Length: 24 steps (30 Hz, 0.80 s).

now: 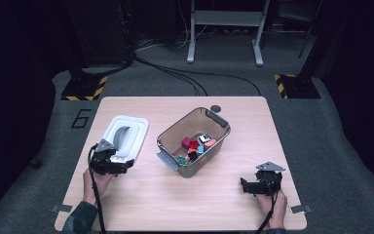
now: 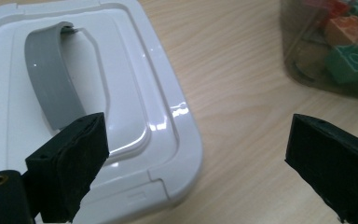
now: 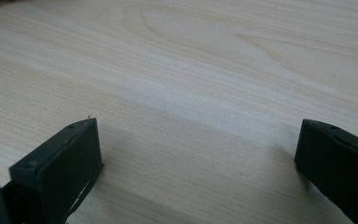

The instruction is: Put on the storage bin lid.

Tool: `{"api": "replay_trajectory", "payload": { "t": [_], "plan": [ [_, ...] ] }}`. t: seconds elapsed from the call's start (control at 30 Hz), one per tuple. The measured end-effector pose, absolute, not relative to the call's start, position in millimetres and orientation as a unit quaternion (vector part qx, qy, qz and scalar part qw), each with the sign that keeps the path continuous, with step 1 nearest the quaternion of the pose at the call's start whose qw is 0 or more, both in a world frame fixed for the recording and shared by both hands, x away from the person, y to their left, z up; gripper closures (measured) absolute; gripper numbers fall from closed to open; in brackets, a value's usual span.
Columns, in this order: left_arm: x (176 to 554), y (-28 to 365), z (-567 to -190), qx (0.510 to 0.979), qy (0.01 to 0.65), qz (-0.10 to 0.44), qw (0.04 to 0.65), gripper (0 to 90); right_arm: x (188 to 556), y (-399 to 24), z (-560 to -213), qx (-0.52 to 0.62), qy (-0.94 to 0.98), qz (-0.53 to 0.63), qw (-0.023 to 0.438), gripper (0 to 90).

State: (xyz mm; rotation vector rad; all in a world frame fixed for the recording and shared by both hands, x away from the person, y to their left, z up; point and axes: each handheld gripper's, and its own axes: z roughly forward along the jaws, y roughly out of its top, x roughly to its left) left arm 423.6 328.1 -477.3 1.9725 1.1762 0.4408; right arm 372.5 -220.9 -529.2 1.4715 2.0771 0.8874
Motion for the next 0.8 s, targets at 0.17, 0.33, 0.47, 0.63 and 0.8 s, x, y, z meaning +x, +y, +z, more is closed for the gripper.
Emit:
{"api": "replay_trajectory", "payload": {
  "t": [0.17,0.33,0.47,0.63,0.8],
  "plan": [
    [440.0,332.3,-475.3,0.772,0.475,0.179,0.382,6.0,372.5,-221.0,-529.2,0.533,0.751,0.321,0.221,0.0],
    [461.0,335.2,-473.1,0.774,0.485,0.174,0.369,5.9,372.6,-221.0,-529.2,0.533,0.751,0.321,0.221,0.0],
    [478.5,337.8,-474.8,0.766,0.504,0.171,0.361,7.2,372.6,-221.2,-529.2,0.533,0.751,0.322,0.221,0.0],
    [496.7,341.1,-482.6,0.767,0.515,0.184,0.335,6.0,372.6,-221.3,-529.1,0.533,0.751,0.322,0.221,0.0],
    [511.2,346.3,-489.2,0.755,0.536,0.177,0.333,13.9,372.7,-221.3,-529.2,0.532,0.751,0.322,0.222,0.1]
  ]
}}
